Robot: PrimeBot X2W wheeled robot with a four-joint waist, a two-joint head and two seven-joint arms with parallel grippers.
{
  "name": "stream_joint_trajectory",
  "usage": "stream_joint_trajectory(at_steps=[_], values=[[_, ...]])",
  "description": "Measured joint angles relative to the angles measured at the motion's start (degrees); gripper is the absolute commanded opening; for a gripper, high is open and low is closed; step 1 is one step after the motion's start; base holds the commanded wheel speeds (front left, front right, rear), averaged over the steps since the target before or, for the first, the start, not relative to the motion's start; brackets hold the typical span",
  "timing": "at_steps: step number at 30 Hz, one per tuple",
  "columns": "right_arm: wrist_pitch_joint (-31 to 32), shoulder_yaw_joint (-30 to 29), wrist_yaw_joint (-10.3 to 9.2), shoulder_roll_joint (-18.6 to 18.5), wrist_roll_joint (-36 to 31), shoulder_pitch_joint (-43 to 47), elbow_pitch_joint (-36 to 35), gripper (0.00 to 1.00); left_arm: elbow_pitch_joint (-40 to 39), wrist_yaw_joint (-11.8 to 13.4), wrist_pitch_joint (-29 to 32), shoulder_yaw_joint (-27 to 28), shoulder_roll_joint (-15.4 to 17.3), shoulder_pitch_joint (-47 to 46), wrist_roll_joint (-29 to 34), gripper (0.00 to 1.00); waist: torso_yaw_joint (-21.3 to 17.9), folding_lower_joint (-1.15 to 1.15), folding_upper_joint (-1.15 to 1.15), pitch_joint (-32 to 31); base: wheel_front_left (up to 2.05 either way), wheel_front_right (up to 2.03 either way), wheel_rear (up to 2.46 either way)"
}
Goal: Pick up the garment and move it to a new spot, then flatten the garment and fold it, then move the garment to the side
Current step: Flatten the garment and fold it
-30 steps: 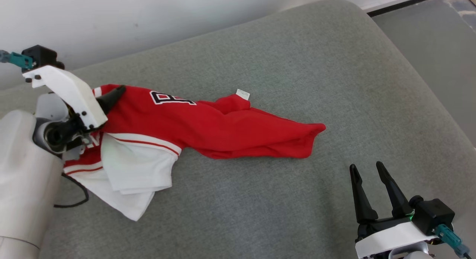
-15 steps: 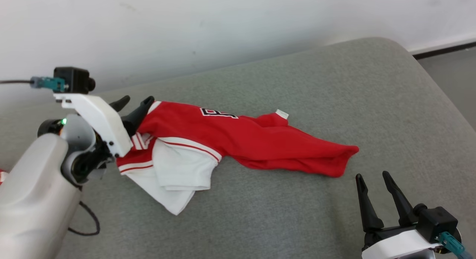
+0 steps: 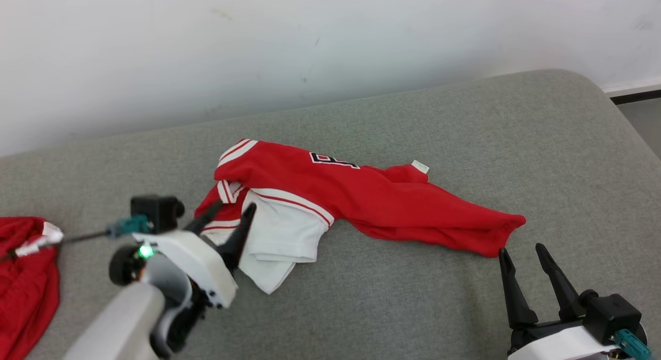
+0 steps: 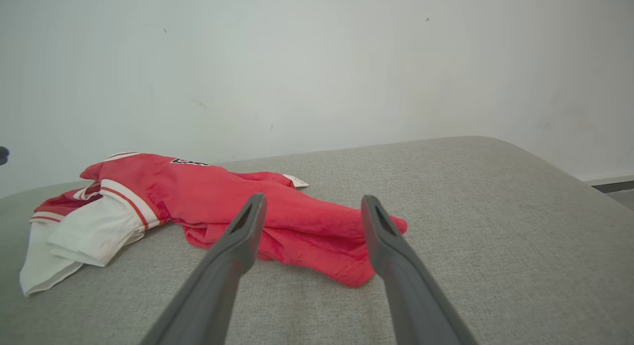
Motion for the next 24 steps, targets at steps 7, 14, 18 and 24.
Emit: stream_joint_trajectory(at_steps=[7,14,18,24], values=[[0.0,0.3,0.0,-0.5,-0.2,0.5,0.3,1.0,-0.2,2.7,-2.2,-2.1,-3.3,4.6,0.7,1.0,0.5,0.0,0.0,-0.6,0.0,0.0,0.0],[0.0,1.4,0.0,-1.0,-0.2,0.3,0.5,1.0,5.0,1.6,2.7,-3.4,-4.5,3.1,-0.6,1.0,0.3,0.0,0.0,-0.2,0.0,0.0,0.0],[0.0,1.9,0.0,-0.9,-0.2,-0.1,0.7,1.0,9.9,0.1,4.9,-3.0,-5.2,0.9,-2.4,1.0,-0.4,0.0,0.0,0.7,0.0,0.0,0.0],[0.0,2.4,0.0,-0.8,-0.1,-0.8,1.0,1.0,17.2,-2.6,5.9,-1.4,-7.1,-3.0,-5.6,1.0,-1.8,0.0,0.0,2.3,0.0,0.0,0.0]])
